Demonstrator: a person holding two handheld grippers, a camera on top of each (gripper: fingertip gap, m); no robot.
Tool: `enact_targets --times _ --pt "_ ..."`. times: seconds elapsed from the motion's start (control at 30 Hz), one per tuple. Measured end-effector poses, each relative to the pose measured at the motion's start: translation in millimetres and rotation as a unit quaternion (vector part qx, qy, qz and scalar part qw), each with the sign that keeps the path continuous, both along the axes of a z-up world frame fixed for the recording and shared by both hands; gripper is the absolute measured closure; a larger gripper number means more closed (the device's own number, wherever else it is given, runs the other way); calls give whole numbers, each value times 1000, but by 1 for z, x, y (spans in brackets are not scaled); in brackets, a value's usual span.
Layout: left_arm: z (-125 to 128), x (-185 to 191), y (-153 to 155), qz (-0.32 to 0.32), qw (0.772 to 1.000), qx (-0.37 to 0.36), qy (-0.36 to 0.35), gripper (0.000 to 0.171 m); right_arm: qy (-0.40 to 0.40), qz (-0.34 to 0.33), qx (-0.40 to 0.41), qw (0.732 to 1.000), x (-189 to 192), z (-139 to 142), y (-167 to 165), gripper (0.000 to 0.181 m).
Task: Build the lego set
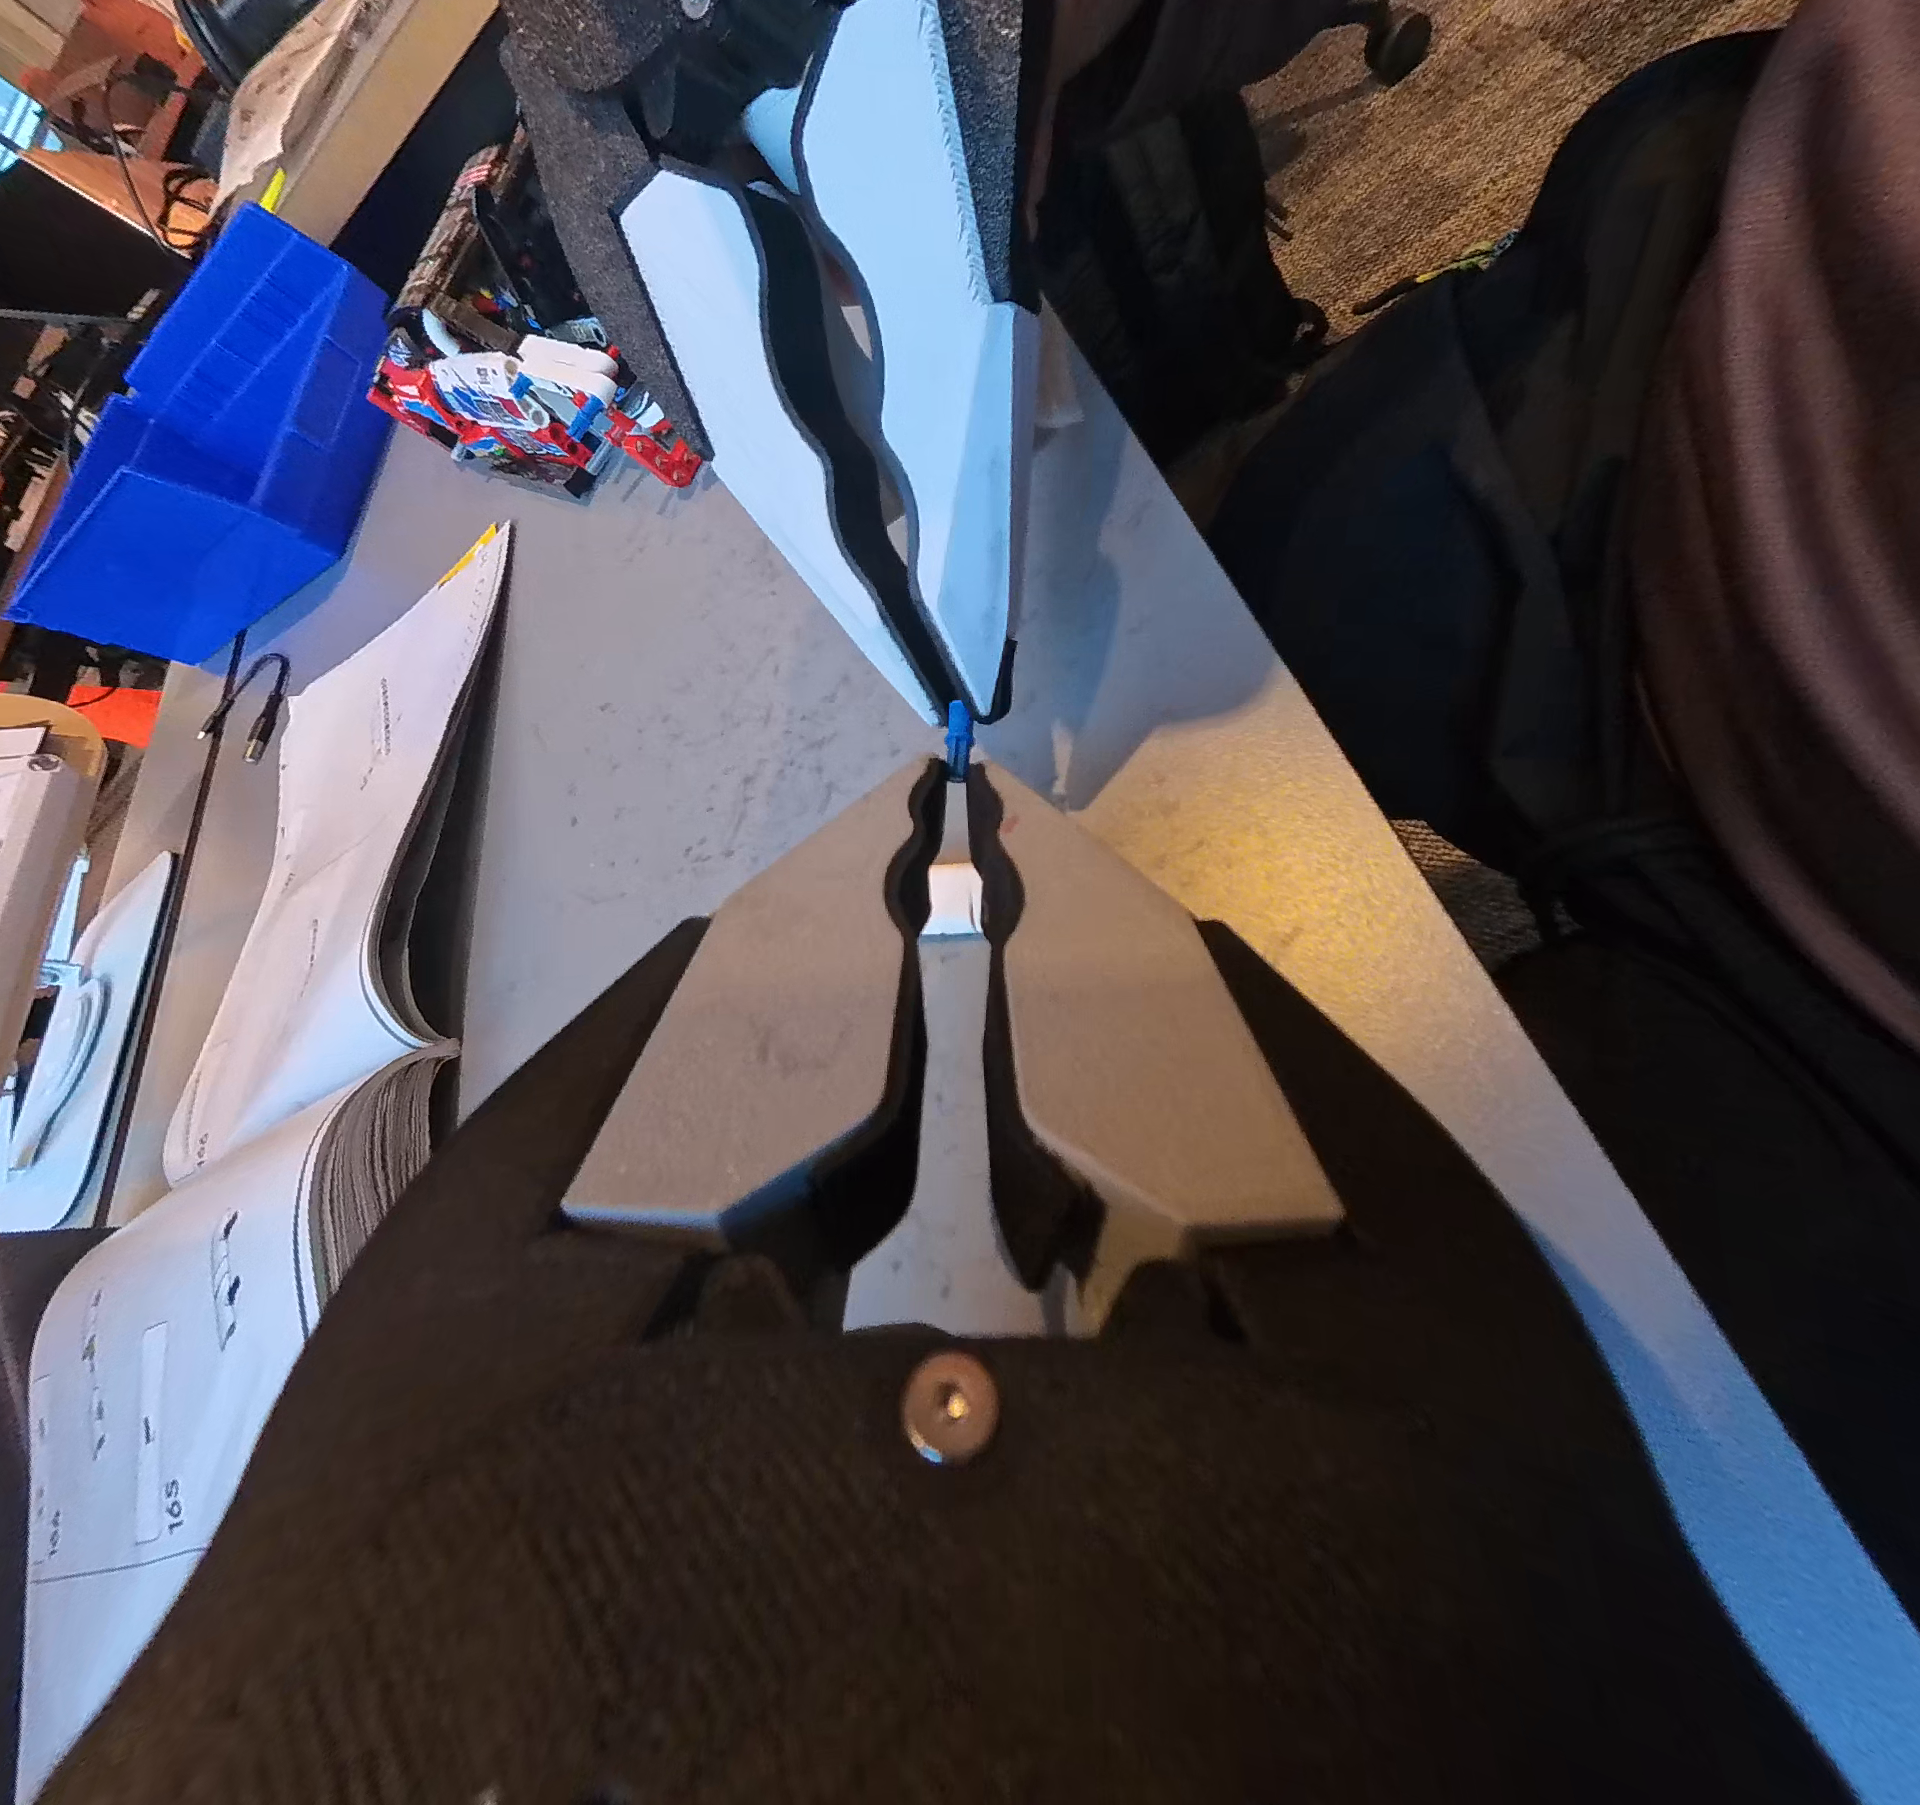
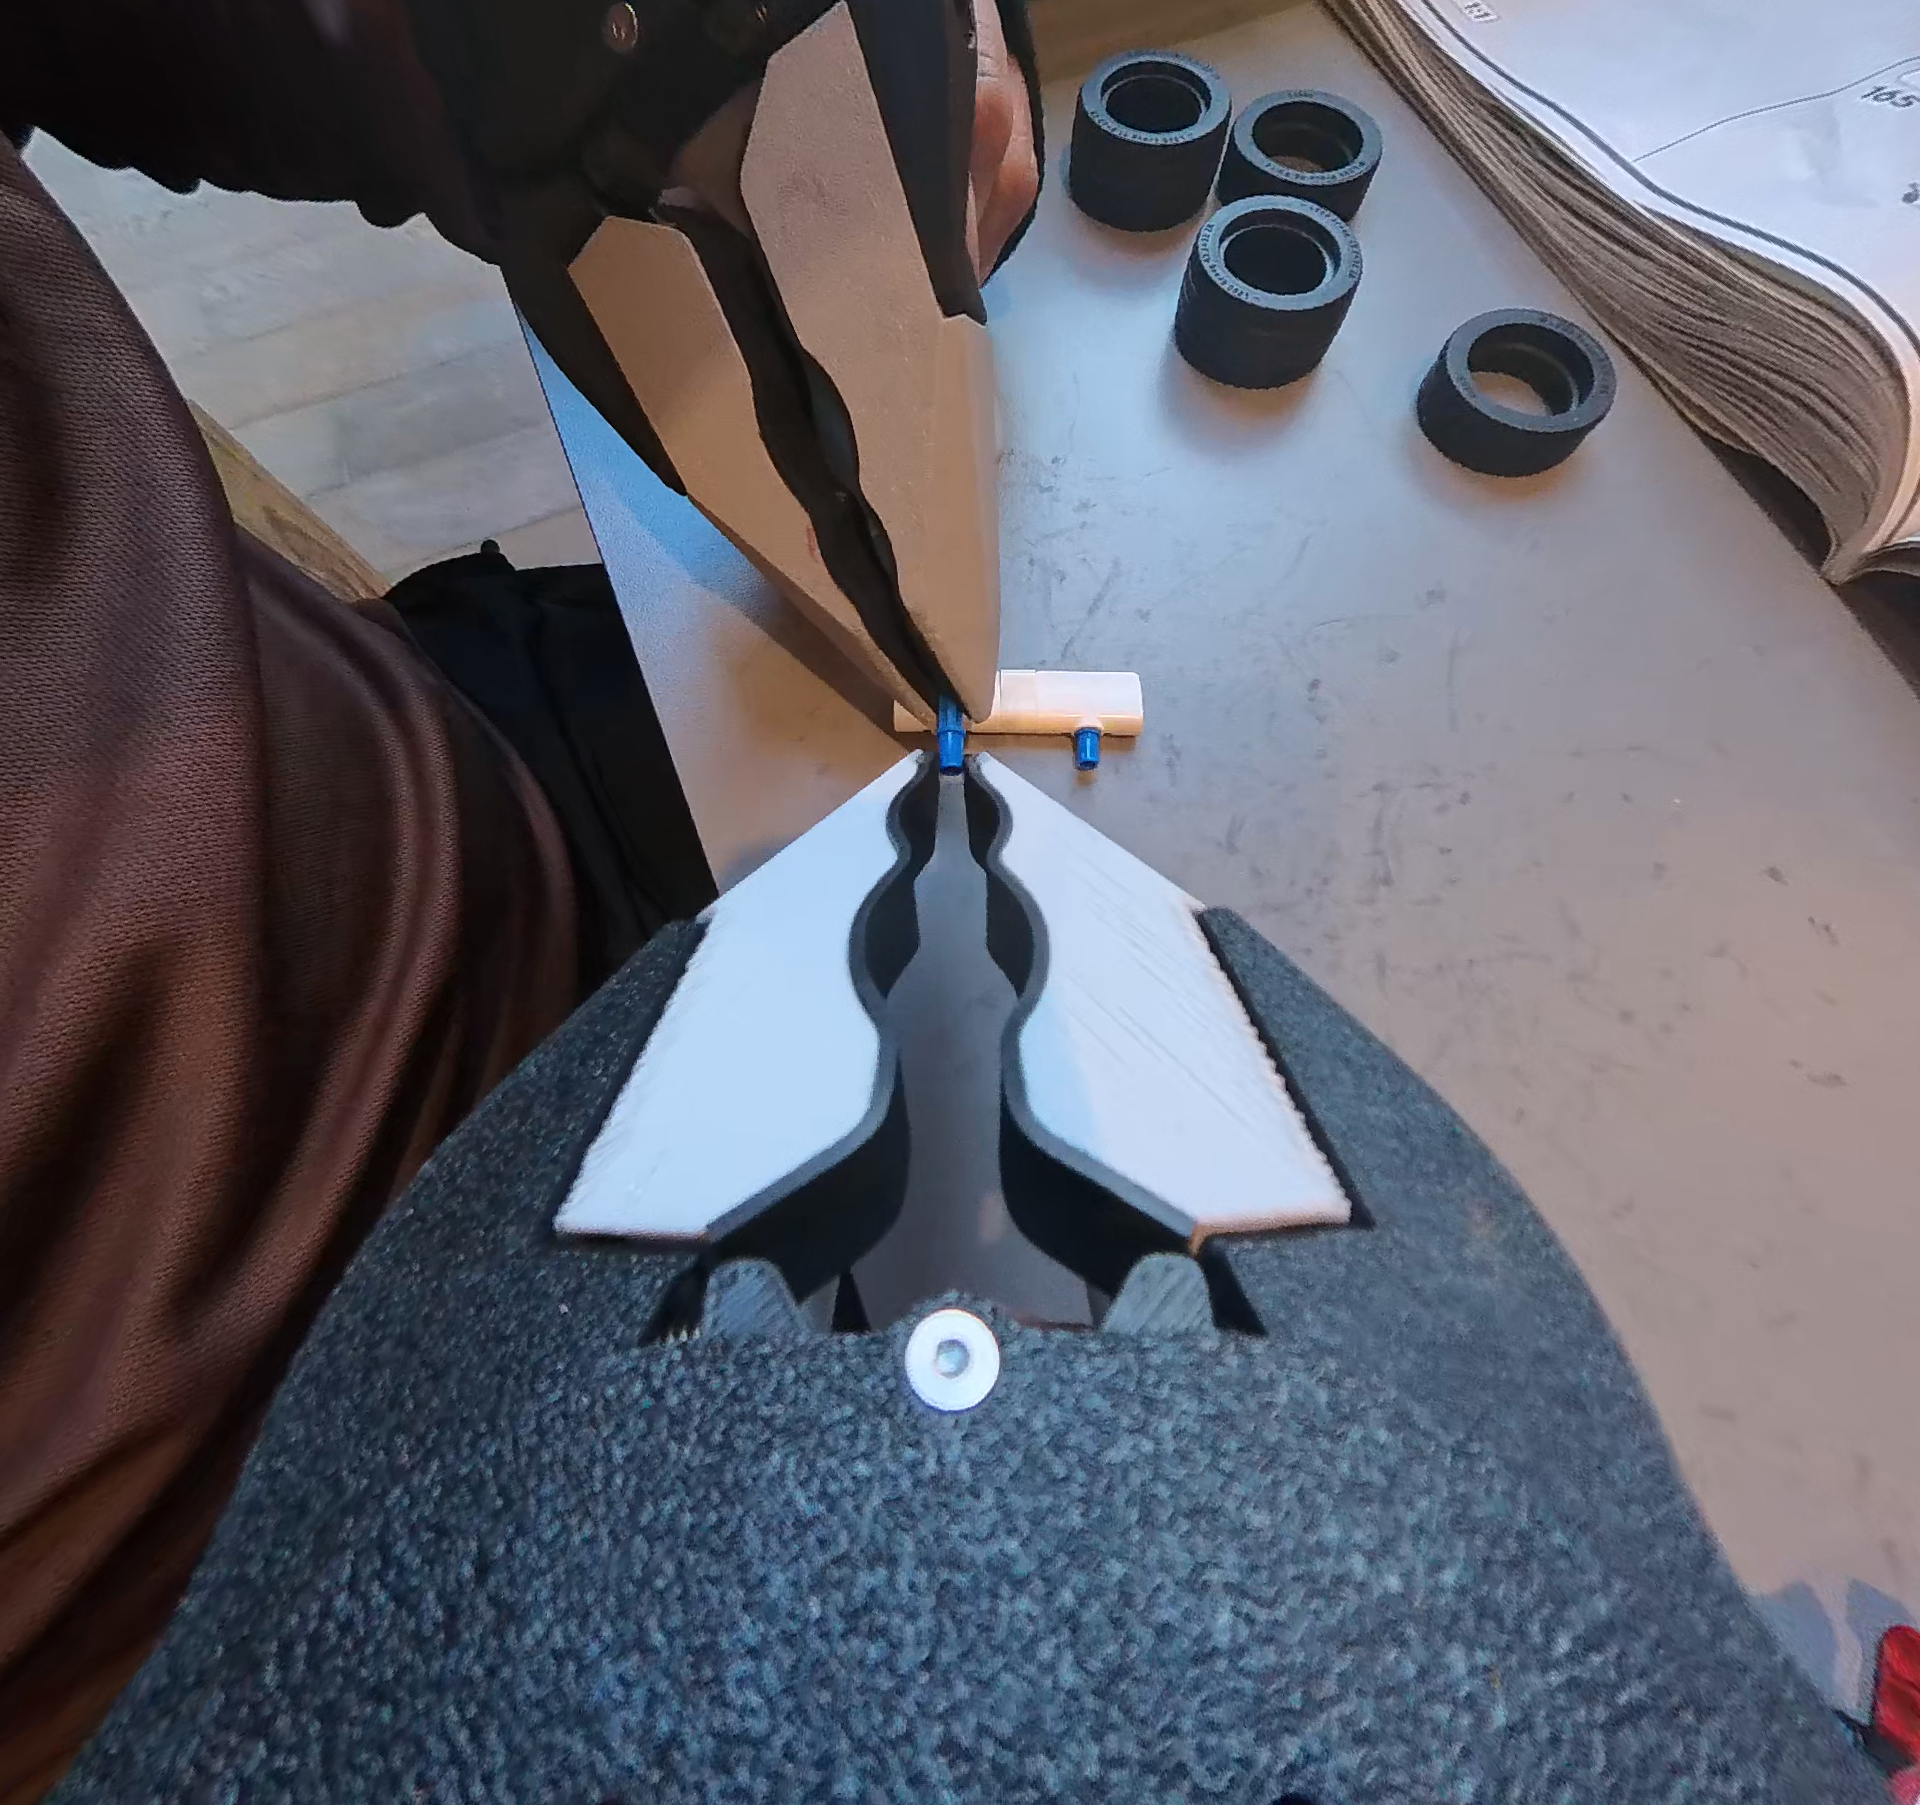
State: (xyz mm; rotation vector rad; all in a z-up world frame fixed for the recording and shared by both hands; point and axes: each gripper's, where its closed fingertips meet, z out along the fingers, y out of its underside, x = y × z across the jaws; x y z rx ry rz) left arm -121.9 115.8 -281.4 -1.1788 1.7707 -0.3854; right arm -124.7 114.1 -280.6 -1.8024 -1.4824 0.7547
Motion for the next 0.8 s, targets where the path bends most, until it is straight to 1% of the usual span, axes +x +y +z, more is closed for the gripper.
enact_targets --times 0.13,0.2,0.23,0.3,0.33,0.37,0.47,0.53,0.67,0.8 --pt "-1 0 0 4 1000 -8 -1 171 -5 -2 8 1000 0 -1 1 177" --pt "-3 0 0 9 999 -39 0 168 -9 -7 10 1000 1 -3 2 177" --pt "-4 -2 0 16 998 -64 4 157 -15 -12 7 1000 2 -6 3 177" --pt "-5 -8 7 43 991 -124 7 118 -31 -18 -2 999 5 -13 4 177" --pt "-6 -13 9 49 986 -161 14 103 -37 -19 -5 999 5 -15 4 177" --pt "-7 -16 11 54 980 -190 21 96 -41 -20 -8 999 5 -16 3 178" --pt "-10 -23 16 50 973 -221 51 94 -55 -20 -10 998 2 -20 2 177" --pt "-14 -22 16 34 969 -233 69 99 -61 -14 -12 998 -1 -23 1 177" --pt "-27 -21 20 27 956 -268 114 100 -69 -8 -7 998 -2 -27 -2 177" --pt "-27 -14 17 18 956 -270 113 102 -63 -6 -7 998 -3 -26 -2 177"
